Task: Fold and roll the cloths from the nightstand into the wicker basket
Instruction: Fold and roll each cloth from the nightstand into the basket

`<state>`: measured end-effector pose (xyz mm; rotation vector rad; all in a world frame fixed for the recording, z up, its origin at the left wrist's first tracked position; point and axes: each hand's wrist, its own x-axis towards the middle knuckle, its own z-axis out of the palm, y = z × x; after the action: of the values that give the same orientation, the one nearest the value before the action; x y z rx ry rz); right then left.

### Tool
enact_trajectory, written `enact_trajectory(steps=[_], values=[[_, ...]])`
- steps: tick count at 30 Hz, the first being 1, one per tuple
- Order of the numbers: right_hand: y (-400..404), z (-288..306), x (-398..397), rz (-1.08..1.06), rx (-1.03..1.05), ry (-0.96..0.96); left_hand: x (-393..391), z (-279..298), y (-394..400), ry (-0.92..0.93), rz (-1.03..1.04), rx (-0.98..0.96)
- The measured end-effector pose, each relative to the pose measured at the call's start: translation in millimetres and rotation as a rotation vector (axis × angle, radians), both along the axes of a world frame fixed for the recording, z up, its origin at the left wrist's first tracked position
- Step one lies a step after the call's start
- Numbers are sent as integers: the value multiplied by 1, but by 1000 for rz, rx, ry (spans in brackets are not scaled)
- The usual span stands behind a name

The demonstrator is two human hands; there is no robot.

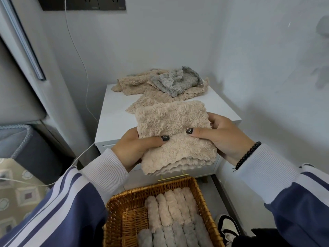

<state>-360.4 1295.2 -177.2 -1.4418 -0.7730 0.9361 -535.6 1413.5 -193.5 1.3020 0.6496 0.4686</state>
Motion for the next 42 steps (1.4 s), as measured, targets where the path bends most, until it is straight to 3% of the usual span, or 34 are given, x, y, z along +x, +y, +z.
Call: enact_trajectory(steps=[4,9,14,22,26,32,36,38,42], values=[[-1,4,1,78,40,204,-5,5,3,-72,-6,-209],[-1,0,-5,109,13,359,-12,5,5,-54,16,-248],[0,-3,-15,166,-17,432,-22,4,8,-126,-28,-297],[4,-5,-13,278,153,573,-45,5,11,-369,-267,-427],[4,-4,-13,307,199,555,-54,2,19,-467,-378,-472],[2,1,-16,307,187,534,-57,7,12,-354,-103,-339],[5,-1,-15,322,135,636,-54,8,12,-264,2,-336],[9,-5,-17,271,69,544,-54,7,14,-220,28,-378],[15,-15,-25,176,-103,80,-52,2,16,-57,14,-322]])
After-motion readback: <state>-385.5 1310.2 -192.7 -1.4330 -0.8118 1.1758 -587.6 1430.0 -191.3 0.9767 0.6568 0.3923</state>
